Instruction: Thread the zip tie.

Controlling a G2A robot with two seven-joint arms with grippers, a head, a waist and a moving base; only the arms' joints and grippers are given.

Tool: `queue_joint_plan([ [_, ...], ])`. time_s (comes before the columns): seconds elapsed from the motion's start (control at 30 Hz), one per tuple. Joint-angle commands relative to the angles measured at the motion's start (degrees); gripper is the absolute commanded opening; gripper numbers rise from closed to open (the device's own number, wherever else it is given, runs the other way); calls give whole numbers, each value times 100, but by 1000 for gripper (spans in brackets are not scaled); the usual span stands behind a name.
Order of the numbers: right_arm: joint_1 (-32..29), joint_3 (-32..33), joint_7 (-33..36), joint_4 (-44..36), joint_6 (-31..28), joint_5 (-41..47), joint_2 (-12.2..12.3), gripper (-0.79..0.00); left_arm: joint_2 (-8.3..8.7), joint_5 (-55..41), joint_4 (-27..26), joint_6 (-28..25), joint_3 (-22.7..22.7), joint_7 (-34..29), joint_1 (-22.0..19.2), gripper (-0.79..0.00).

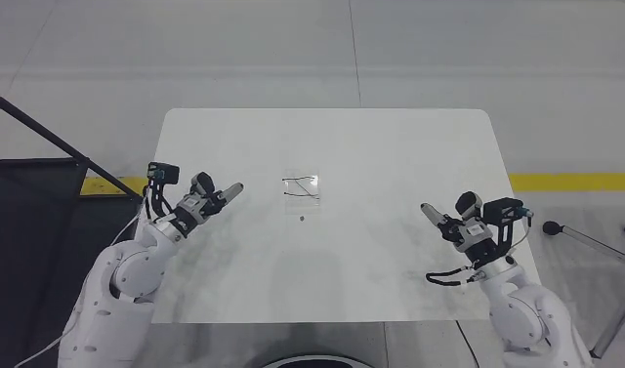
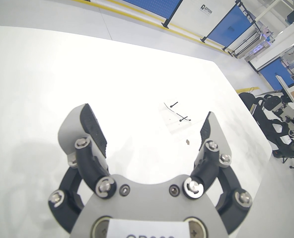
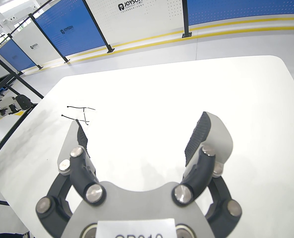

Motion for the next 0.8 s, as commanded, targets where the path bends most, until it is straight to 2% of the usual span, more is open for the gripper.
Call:
queue_joint_plan([
  [0.0, -6, -12, 26, 27, 6, 211, -8, 0, -14, -500, 180, 151, 110, -320, -149, 0],
  [0.23, 237, -122, 319, 211, -138, 1489, -43, 0, -78, -2017, 1012, 688, 569, -1471, -1136, 0],
  [0.37, 384, -131, 485, 320, -131, 2047, -52, 0, -118, -2537, 1536, 867, 879, -2085, -1701, 0],
  [0.47, 451, -171, 274, 362, 23, 2257, -79, 0, -169, -3061, 1868, 711, 1048, -2158, -1999, 0],
  [0.57, 499, -191, 265, 396, 61, 2333, -86, 0, -198, -3054, 2138, 711, 1224, -2141, -2248, 0],
  [0.77, 499, -191, 265, 396, 61, 2333, -86, 0, -198, -3023, 2157, 718, 1238, -2131, -2267, 0],
])
